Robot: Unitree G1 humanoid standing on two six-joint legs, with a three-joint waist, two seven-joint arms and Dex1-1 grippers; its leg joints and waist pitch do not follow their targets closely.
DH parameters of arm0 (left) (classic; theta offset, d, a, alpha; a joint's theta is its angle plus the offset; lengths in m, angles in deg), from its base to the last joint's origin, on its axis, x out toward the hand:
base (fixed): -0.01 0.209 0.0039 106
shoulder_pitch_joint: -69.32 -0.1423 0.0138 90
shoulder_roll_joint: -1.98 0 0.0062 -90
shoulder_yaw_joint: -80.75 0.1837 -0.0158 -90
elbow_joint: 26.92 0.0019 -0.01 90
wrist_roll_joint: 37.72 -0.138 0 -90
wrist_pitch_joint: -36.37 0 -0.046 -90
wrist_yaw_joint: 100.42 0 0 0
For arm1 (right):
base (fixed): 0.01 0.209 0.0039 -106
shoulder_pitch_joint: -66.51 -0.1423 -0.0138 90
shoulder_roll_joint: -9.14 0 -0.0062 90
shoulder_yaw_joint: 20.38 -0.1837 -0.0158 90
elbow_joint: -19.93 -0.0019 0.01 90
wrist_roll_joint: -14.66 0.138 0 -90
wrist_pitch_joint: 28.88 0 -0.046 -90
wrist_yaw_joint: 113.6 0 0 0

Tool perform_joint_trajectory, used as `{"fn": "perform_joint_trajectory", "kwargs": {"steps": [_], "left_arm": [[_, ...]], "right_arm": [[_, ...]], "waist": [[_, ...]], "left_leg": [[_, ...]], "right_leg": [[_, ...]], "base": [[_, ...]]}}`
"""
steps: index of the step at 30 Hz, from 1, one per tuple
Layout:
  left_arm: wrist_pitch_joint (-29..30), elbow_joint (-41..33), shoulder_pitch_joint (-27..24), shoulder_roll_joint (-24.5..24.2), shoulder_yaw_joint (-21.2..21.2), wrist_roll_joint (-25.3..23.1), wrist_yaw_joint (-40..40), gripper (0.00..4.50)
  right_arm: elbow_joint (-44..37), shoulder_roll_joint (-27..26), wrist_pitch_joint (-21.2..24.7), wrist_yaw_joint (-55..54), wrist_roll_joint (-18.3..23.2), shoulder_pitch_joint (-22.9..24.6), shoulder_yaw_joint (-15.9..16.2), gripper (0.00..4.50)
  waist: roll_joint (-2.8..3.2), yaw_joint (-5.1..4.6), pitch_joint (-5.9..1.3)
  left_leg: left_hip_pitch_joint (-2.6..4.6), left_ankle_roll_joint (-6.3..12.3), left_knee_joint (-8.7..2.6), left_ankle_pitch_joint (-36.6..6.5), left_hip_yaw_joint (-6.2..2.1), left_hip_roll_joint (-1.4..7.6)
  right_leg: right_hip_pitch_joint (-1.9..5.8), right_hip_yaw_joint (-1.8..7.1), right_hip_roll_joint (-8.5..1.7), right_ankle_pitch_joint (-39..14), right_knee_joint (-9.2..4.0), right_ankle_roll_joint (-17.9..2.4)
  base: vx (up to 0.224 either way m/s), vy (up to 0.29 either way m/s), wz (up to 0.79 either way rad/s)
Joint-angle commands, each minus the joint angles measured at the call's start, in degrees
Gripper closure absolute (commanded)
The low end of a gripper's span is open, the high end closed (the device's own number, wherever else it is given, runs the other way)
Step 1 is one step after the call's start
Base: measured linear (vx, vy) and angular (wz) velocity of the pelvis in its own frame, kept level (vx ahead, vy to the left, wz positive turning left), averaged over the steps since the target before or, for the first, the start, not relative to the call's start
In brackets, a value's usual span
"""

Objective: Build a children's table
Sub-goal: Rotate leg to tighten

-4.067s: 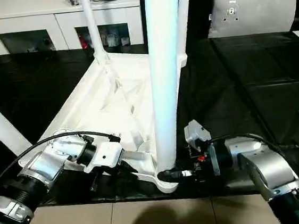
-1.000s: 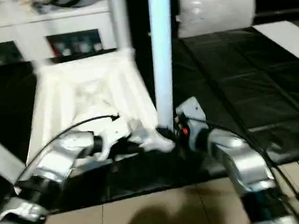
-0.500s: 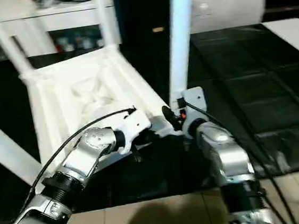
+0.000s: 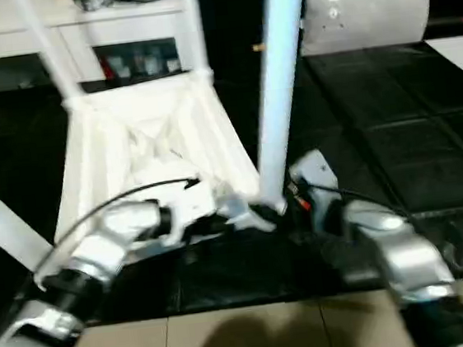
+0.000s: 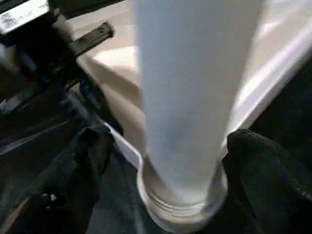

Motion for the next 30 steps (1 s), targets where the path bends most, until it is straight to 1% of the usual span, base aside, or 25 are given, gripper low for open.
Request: {"fn": "perform_joint_trajectory", "kwargs": {"steps": [1,2,4,5,7,8,9,10,11,12,13,14,16,19,21,22,23,24,26,30], "left_arm": [[-4.34,-1.39,0.38,-1.1,3.19,0.19,-7.07,4.5],[-5.81,-1.67,0.21,-2.0,3.67,0.93,-9.64,4.5],[-6.07,-2.44,-0.11,-2.37,3.92,1.89,-11.49,4.5],[-6.23,-2.79,-0.26,-2.51,4.07,2.36,-12.41,4.5],[-6.51,-3.73,-0.64,-2.77,4.41,3.38,-14.5,4.5],[-6.7,-4.11,-0.83,-2.85,4.58,3.85,-15.5,4.5],[-7.05,-4.36,-1.0,-2.9,4.73,4.21,-16.33,4.5],[-7.05,-4.36,-1.0,-2.9,4.73,4.21,-16.33,4.5],[-7.86,-4.59,-1.19,-3.23,5.19,4.39,-17.6,4.5],[-8.3,-4.72,-1.3,-3.5,5.52,4.3,-18.11,4.5],[-8.41,-4.72,-1.32,-3.56,5.58,4.29,-18.27,4.5],[-8.74,-4.67,-1.37,-3.76,5.62,4.38,-18.9,4.5],[-8.83,-4.51,-1.32,-3.76,5.53,4.37,-18.94,4.5],[-8.87,-4.47,-1.28,-3.95,5.45,4.49,-19.23,4.5],[-8.94,-4.32,-1.23,-4.07,5.4,4.53,-19.36,4.5],[-8.97,-4.22,-1.19,-4.11,5.42,4.54,-19.4,4.5],[-9.0,-4.15,-1.17,-4.14,5.43,4.54,-19.42,4.5],[-9.11,-3.9,-1.13,-4.17,5.4,4.47,-19.45,4.5],[-9.17,-3.69,-1.09,-4.18,5.37,4.38,-19.44,4.5],[-7.68,-3.72,-1.29,-3.92,4.76,4.91,-19.06,4.5]], "right_arm": [[-2.19,2.59,0.22,5.23,1.06,0.81,1.9,0.01],[-2.2,3.95,-0.13,7.84,1.47,0.81,2.71,0.01],[-2.14,4.47,0.17,9.95,2.35,0.66,3.04,0.01],[-2.11,4.66,0.25,10.9,2.73,0.58,3.2,0.27],[-1.84,4.69,-0.26,12.23,3.09,0.33,3.48,0.36],[-1.7,4.65,0.05,12.94,3.5,0.12,3.67,0.36],[-1.65,4.74,0.27,13.66,3.87,-0.04,3.96,0.41],[-1.65,4.74,0.27,13.66,3.87,-0.04,3.96,0.55],[-1.79,4.95,0.8,14.81,4.63,-0.23,4.58,0.7],[-2.04,5.02,1.36,15.47,5.17,-0.27,4.99,0.78],[-2.12,5.03,1.56,15.73,5.33,-0.28,5.1,0.81],[-2.57,5.05,2.89,17.07,6.16,-0.3,5.69,0.89],[-2.62,5.04,3.0,17.28,6.23,-0.22,5.82,1.13],[-2.78,5.27,3.67,18.14,6.49,-0.09,6.08,1.34],[-2.91,5.42,4.0,18.5,6.64,0.02,6.13,1.64],[-2.97,5.56,4.11,18.59,6.8,0.05,6.18,1.64],[-3.0,5.67,4.18,18.65,6.93,0.07,6.24,1.78],[-3.24,5.81,4.52,18.76,7.13,0.19,6.37,1.78],[-3.5,5.91,4.78,18.84,7.27,0.34,6.45,2.07],[-4.57,4.97,5.51,18.04,7.54,1.13,6.21,2.16]], "waist": [[-0.55,0.16,-3.93],[-0.53,0.61,-3.94],[-0.59,0.9,-4.01],[-0.57,0.96,-3.93],[-0.58,1.21,-3.95],[-0.99,1.63,-3.92],[-1.05,1.73,-3.95],[-0.92,1.97,-3.94],[-0.99,2.25,-3.96],[-1.06,2.23,-3.9],[-0.99,2.29,-3.82],[-1.04,2.24,-3.78],[-1.06,2.25,-3.82],[-1.08,2.2,-3.86],[-1.09,2.18,-3.89],[-1.06,2.2,-3.91],[-1.09,2.19,-3.94],[-1.07,2.2,-3.93],[-1.06,2.19,-3.95],[-1.07,2.23,-3.9]], "left_leg": [[-0.48,6.25,-3.69,-8.75,0.95,0.47],[-0.44,6.31,-3.68,-8.38,0.96,0.6],[-0.52,6.34,-3.62,-7.89,1.06,0.66],[-0.57,6.3,-3.66,-7.97,1.05,0.72],[-0.47,6.07,-3.66,-8.11,1.11,0.76],[-0.52,5.89,-3.72,-7.49,1.11,0.87],[-0.52,5.9,-3.72,-7.43,1.12,0.88],[-0.4,5.85,-3.69,-7.19,1.2,0.89],[-0.24,5.8,-3.67,-7.34,1.23,0.86],[-0.3,5.76,-3.71,-7.47,1.27,0.89],[-0.4,5.52,-3.81,-7.84,1.21,0.9],[-0.47,5.32,-3.84,-8.27,1.2,0.82],[-0.46,4.98,-3.84,-8.17,1.15,0.83],[-0.47,4.7,-3.8,-7.9,1.15,0.76],[-0.45,4.69,-3.77,-7.64,1.16,0.75],[-0.47,4.7,-3.76,-7.53,1.17,0.74],[-0.47,4.72,-3.75,-7.34,1.17,0.73],[-0.51,4.77,-3.75,-7.2,1.15,0.75],[-0.53,4.82,-3.71,-6.9,1.17,0.73],[-0.52,4.63,-3.74,-7.02,1.18,0.7]], "right_leg": [[4.32,2.25,-2.19,-16.22,-3.78,-10.55],[4.26,2.36,-2.28,-15.69,-3.6,-10.8],[4.26,2.37,-2.29,-14.51,-3.36,-11.44],[4.22,2.37,-2.29,-14.57,-3.31,-11.51],[4.2,2.35,-2.34,-15.22,-3.39,-11.52],[4.19,2.45,-2.47,-15.7,-3.24,-11.38],[4.22,2.46,-2.5,-15.86,-3.26,-11.3],[4.03,2.51,-2.45,-16.15,-3.31,-11.15],[3.96,2.47,-2.37,-16.53,-3.31,-10.97],[3.95,2.53,-2.36,-16.72,-3.35,-10.89],[4.06,2.5,-2.42,-17.56,-3.43,-10.54],[4.13,2.43,-2.37,-18.33,-3.51,-10.05],[4.1,2.44,-2.42,-18.79,-3.55,-9.63],[4.12,2.46,-2.37,-18.46,-3.49,-9.59],[4.09,2.47,-2.36,-18.31,-3.49,-9.56],[4.11,2.49,-2.39,-18.2,-3.48,-9.57],[4.14,2.48,-2.37,-18.01,-3.45,-9.59],[4.16,2.47,-2.37,-17.84,-3.43,-9.64],[4.14,2.49,-2.33,-17.39,-3.38,-9.76],[4.14,2.48,-2.32,-18.03,-3.45,-9.37]], "base": [[0.0,0.0,0.0],[0.0,0.0,0.0],[0.0,0.0,0.0],[0.0,0.0,0.0],[0.0,0.0,0.0],[0.0,0.0,0.0],[0.0,0.0,0.0],[0.0,0.0,0.0],[0.0,0.0,0.0],[0.0,0.0,0.0],[0.0,0.0,0.0],[0.0,0.0,0.0],[0.0,0.0,0.0],[0.0,0.0,0.0],[0.0,0.0,0.0],[0.0,0.0,0.0],[0.0,0.0,0.0],[0.0,0.0,0.0],[0.0,0.0,0.0],[0.0,0.0,0.0]]}}
